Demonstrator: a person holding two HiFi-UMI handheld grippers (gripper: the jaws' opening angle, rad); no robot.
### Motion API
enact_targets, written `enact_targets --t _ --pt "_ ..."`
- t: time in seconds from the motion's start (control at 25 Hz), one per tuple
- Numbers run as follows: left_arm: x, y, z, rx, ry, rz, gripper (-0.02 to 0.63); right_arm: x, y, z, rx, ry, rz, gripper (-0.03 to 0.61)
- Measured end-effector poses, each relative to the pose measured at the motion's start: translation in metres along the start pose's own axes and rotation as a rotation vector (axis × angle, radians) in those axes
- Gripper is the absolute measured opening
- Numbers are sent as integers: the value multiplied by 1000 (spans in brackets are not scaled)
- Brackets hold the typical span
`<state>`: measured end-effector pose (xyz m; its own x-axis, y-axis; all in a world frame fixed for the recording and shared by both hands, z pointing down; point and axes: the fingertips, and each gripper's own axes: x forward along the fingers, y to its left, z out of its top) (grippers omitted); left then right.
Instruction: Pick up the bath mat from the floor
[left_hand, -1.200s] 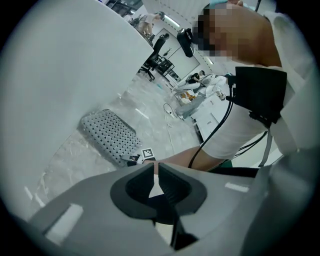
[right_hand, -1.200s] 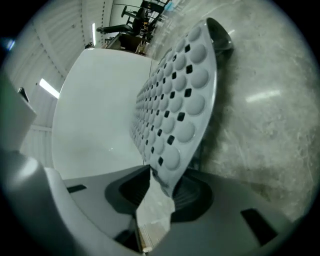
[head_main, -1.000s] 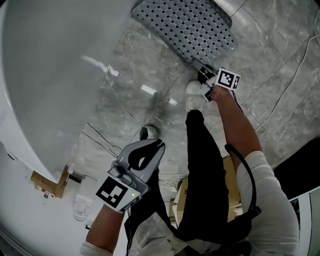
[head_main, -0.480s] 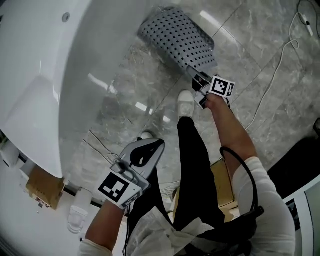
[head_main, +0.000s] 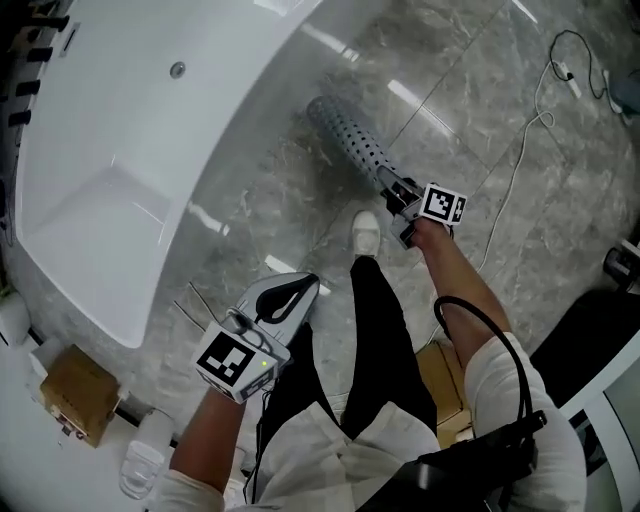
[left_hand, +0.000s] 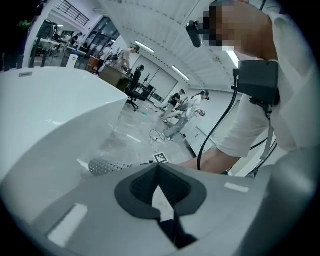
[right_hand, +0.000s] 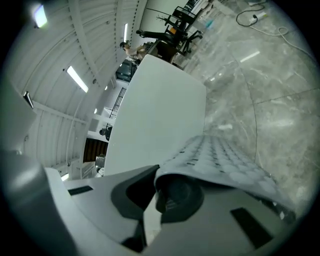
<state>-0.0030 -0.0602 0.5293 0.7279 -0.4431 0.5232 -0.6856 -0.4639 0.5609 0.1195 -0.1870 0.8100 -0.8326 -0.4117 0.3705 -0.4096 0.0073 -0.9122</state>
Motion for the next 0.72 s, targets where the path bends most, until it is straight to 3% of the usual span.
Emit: enact_targets --t 0.44,0.72 --pt "-121 -57 32 96 -97 -40 5 -92 183 -58 -7 -3 8 11" --pt "-211 -92 41 161 -158 -50 5 -154 344 -86 -153 -43 96 11"
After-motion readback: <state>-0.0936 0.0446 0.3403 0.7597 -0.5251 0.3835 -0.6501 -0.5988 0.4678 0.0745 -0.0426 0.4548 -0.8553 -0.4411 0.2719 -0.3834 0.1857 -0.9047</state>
